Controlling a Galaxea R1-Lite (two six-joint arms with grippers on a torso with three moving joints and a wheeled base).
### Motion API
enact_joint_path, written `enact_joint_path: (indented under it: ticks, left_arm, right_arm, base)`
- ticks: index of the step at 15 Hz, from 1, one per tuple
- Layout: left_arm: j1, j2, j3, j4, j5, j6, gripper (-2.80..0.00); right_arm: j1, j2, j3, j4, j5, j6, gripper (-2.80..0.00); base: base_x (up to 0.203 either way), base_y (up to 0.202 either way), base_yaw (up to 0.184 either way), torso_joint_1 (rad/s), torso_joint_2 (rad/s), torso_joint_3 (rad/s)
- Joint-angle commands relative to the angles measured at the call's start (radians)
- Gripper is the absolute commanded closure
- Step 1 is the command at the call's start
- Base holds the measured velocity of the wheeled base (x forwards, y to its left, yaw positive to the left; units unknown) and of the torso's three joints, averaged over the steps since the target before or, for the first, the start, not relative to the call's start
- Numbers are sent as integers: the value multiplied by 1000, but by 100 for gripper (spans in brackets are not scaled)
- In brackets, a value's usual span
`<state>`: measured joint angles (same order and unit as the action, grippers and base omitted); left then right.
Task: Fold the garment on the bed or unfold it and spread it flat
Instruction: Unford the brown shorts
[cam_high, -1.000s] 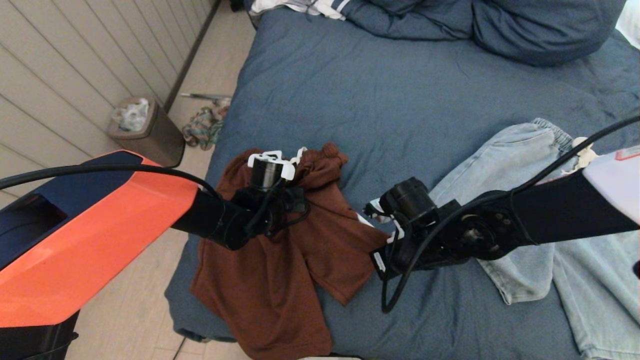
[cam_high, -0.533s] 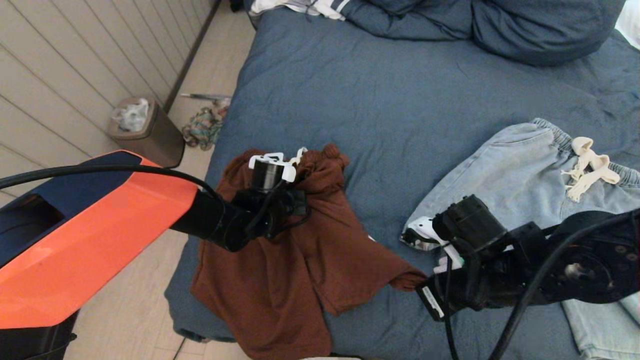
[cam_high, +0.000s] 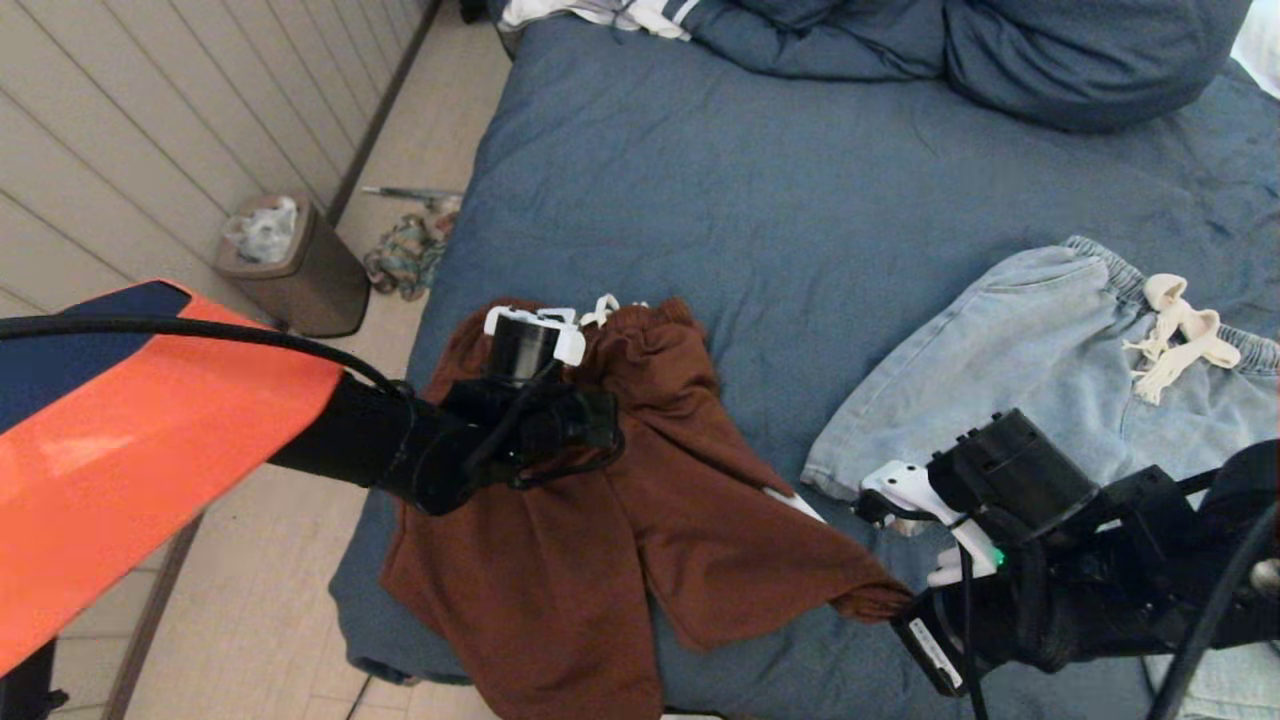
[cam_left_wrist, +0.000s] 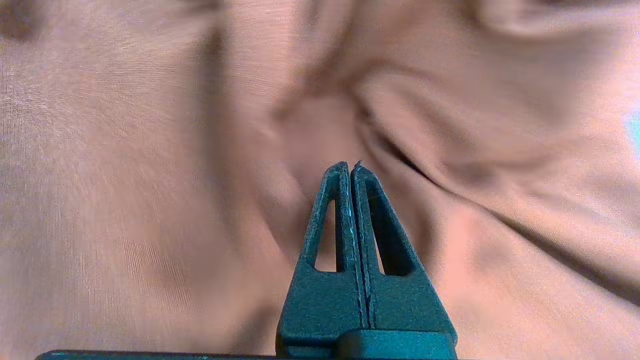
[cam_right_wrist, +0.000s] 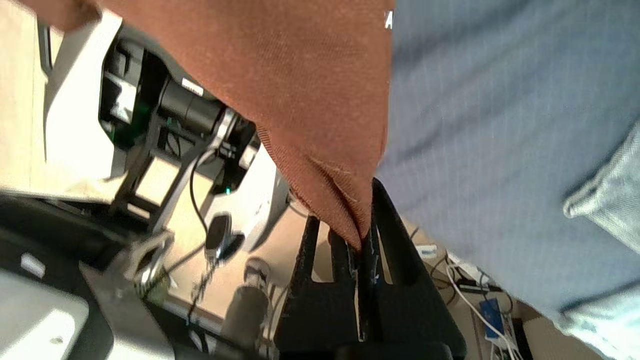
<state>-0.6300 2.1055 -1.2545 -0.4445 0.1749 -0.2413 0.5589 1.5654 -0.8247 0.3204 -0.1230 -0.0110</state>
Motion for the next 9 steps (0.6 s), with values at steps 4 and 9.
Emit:
enact_joint_path:
  ticks: [4, 9]
  left_arm:
    - [-51, -125, 50, 18, -20, 7, 0]
    - [-51, -124, 50, 20, -21, 7, 0]
  right_arm:
    - [1, -112, 41, 103, 0, -29, 0]
    - [12, -183, 20, 267, 3, -50, 0]
  base:
    - [0, 0, 0, 0, 0, 0]
    - [0, 0, 0, 0, 0, 0]
